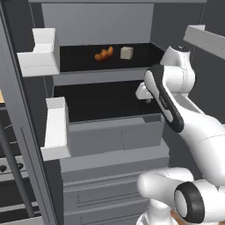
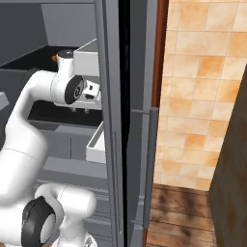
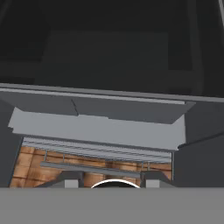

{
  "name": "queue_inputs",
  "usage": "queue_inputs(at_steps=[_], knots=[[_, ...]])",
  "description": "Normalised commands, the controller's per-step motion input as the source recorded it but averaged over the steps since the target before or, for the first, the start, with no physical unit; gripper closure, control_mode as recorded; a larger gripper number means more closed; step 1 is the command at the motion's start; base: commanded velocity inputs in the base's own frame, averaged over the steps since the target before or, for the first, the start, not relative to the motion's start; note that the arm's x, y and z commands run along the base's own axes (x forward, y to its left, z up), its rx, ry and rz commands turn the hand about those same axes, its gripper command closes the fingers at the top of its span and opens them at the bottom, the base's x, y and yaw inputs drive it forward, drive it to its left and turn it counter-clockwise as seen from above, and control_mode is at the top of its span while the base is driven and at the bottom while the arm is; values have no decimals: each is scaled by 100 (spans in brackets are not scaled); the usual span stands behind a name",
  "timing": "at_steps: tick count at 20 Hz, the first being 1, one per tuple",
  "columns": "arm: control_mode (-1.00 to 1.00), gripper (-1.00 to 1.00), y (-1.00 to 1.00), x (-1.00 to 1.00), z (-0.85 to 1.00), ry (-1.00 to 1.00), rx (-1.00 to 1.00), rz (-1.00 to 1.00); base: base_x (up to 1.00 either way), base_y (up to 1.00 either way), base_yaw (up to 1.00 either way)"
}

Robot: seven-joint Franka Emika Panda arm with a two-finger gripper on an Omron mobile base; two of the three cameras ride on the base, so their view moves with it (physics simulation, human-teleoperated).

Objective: Move the tofu and hotdog bun from the top shelf to the second highest shelf to make space. Then, place the pitcher from the counter on the cleared top shelf.

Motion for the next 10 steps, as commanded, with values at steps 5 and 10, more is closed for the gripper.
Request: queue_inputs(at_steps=[5,10], knots=[[-100,-100,-1,-8,-3,-4,0,6,0,0,0],[-100,-100,0,-22,7,-44,3,5,0,0,0]])
